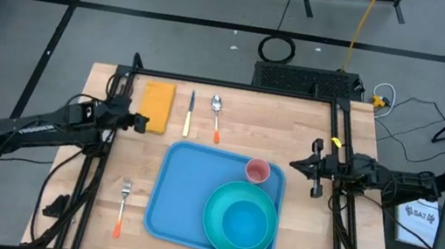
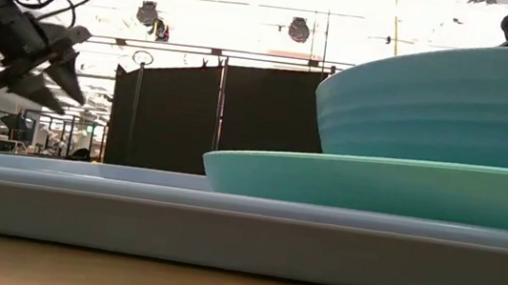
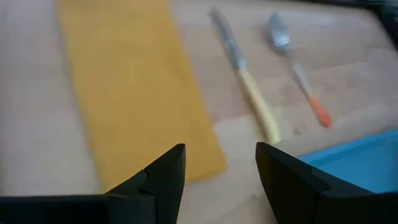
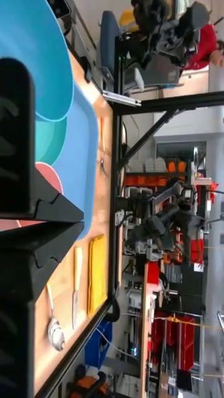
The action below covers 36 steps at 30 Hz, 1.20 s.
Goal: Set up tray
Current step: Put the yellow napkin on the blue serving tray to the left of the light blue plate
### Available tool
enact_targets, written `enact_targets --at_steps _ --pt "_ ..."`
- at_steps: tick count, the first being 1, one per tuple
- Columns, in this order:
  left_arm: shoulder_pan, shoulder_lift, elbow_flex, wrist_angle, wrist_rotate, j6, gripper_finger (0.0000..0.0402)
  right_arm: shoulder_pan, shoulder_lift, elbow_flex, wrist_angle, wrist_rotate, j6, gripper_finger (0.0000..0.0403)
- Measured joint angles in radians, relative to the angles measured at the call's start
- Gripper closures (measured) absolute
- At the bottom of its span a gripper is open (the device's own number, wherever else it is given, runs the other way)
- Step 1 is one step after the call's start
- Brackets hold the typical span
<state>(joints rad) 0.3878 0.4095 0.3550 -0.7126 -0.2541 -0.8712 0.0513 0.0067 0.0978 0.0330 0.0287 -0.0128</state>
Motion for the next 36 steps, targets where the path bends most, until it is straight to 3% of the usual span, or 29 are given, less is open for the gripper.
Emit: enact_targets --at_steps 5,10,25,36 --pt "0.000 0.076 -0.001 -0.154 -0.045 -0.216 0.0202 0.000 0.000 0.000 0.000 -0.002 0.002 0.0399" --pt "0.000 0.159 -0.001 -0.147 -0.066 -0.317 0.0202 0.001 0.000 0.000 0.000 -0.003 0.026 0.0399" --pt "0.042 0.485 -0.001 -0.095 -0.028 -0.397 0.0202 0.001 0.000 0.000 -0.001 -0.007 0.027 0.0398" --pt "0.128 0.680 0.005 0.081 0.000 -0.338 0.0202 0.001 0.000 0.000 -0.002 -0.008 0.027 0.0399"
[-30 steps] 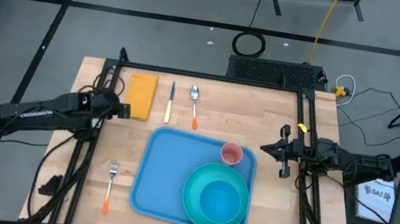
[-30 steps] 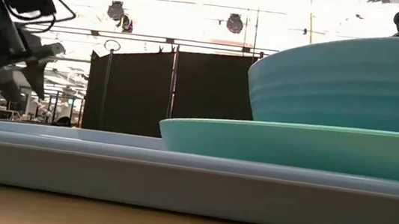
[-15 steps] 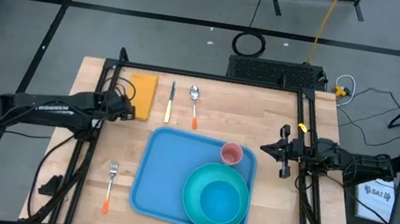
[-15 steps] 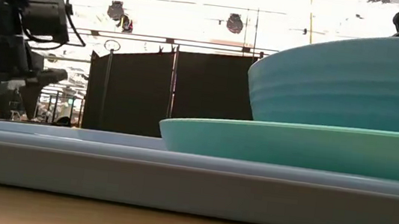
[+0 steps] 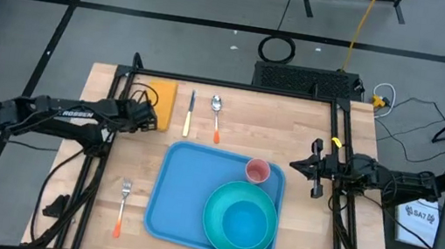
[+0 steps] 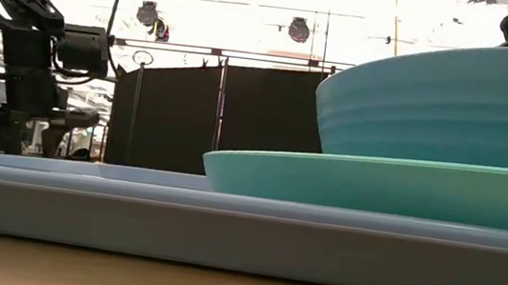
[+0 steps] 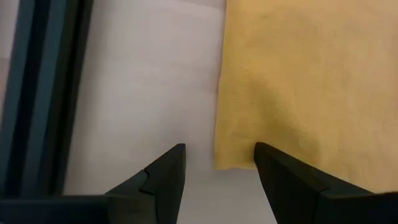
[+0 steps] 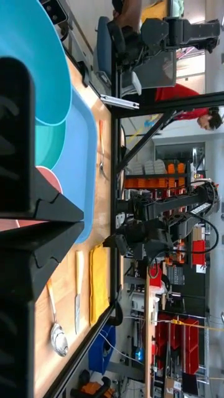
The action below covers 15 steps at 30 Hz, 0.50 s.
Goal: Set up tray
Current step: Put the yellow napkin on the blue serving tray to the left of the light blue plate
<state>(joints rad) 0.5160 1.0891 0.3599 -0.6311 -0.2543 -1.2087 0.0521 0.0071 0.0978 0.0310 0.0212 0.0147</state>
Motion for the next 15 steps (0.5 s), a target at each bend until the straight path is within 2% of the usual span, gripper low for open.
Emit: enact_targets --at_steps 7,11,15 --pt "0.022 -0.014 -0.007 0.113 0.009 0.048 0.0202 0.000 0.000 0.000 -0.011 -0.005 0.000 0.0398" --pt "0.041 -0.017 -0.008 0.224 0.058 0.090 0.0202 0.000 0.000 0.000 -0.007 -0.028 0.001 0.0399" --pt "0.082 0.013 -0.007 0.242 0.076 0.108 0.0202 0.000 0.000 0.000 -0.008 -0.027 0.026 0.0399"
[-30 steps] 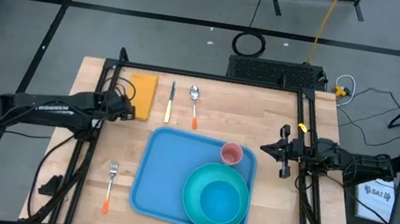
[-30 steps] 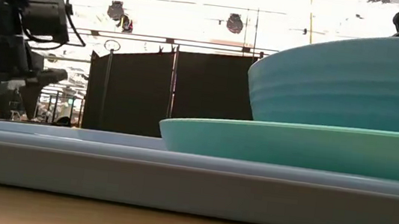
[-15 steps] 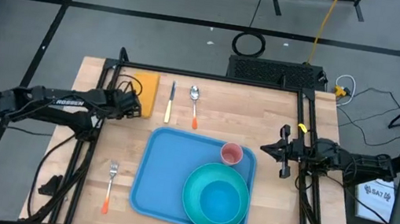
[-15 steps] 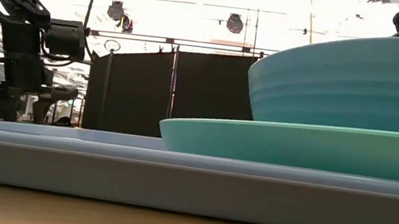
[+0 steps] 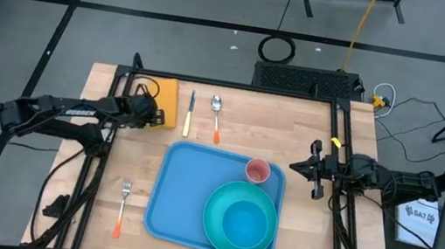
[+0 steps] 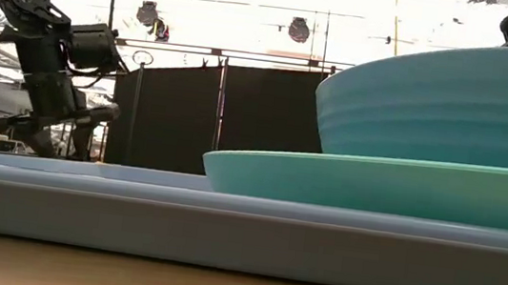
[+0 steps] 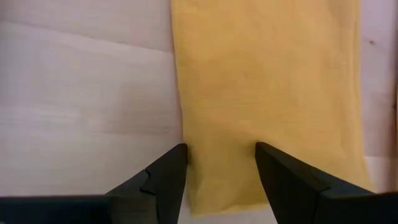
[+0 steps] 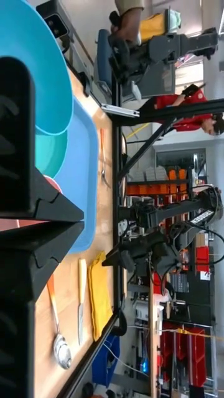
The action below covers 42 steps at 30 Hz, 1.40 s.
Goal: Set up tray
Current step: Put the yellow napkin on the blue serving tray to the left of the light blue plate
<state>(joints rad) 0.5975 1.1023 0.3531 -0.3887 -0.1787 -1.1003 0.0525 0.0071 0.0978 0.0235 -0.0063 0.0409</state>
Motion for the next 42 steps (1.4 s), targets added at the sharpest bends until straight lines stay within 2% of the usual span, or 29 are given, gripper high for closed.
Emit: enact_targets --at_steps 12,16,19,23,24,29,34,37,42 --pt "0.026 0.165 0.006 0.173 -0.020 0.037 0.0202 0.000 0.000 0.000 -0.004 -0.003 0.001 0.0399" --pt "0.028 0.191 0.004 0.234 0.012 0.076 0.0215 0.000 0.000 0.000 -0.004 -0.025 0.000 0.0399" --pt "0.028 0.193 0.002 0.238 0.025 0.088 0.0261 0.000 0.000 0.000 -0.004 -0.029 0.000 0.0399" --pt "0.028 0.193 0.000 0.231 0.039 0.126 0.0367 0.000 0.000 0.000 -0.005 -0.029 0.000 0.0399" --pt "0.028 0.193 0.000 0.232 0.045 0.134 0.0382 0.000 0.000 0.000 -0.005 -0.029 0.000 0.0399" --pt "0.028 0.193 0.000 0.248 0.081 0.186 0.0394 0.000 0.000 0.000 -0.005 -0.027 0.000 0.0399" --pt "0.025 0.169 -0.002 0.306 0.236 0.244 0.0397 0.000 0.000 0.000 -0.005 -0.026 0.000 0.0399" --pt "0.022 0.120 -0.006 0.282 0.293 0.255 0.0397 0.000 0.000 0.000 -0.005 -0.026 0.000 0.0398" --pt "0.003 0.017 -0.005 0.266 0.288 0.257 0.0397 0.000 0.000 0.000 -0.005 -0.025 0.000 0.0398"
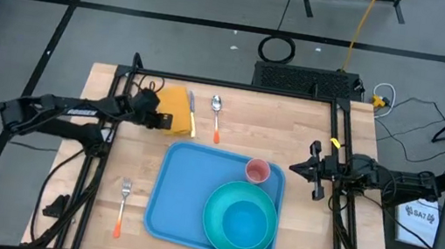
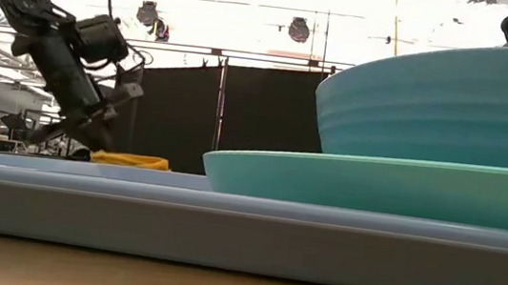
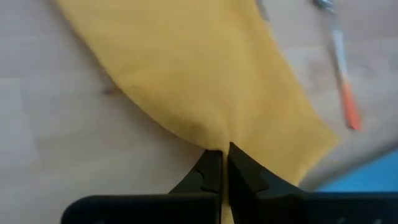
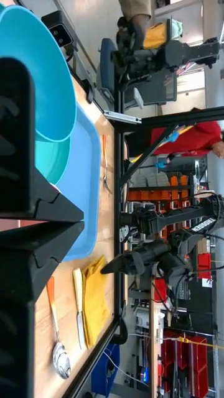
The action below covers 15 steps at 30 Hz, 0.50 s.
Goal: Set up tray
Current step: Put the yellow napkin on the blue serving tray to the left of the light blue plate
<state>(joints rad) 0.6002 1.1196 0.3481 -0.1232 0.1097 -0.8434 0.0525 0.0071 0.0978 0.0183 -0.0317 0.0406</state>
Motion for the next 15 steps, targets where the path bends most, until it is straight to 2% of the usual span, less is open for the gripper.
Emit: enact_targets --at_steps 4,15 --pt "-0.032 -0.077 0.002 0.005 0.040 -0.001 0.0397 0.000 0.000 0.000 0.001 0.001 0.000 0.0399" --pt "-0.211 -0.190 0.003 0.024 0.022 -0.089 0.0398 0.000 0.000 0.000 0.007 0.002 0.000 0.0399"
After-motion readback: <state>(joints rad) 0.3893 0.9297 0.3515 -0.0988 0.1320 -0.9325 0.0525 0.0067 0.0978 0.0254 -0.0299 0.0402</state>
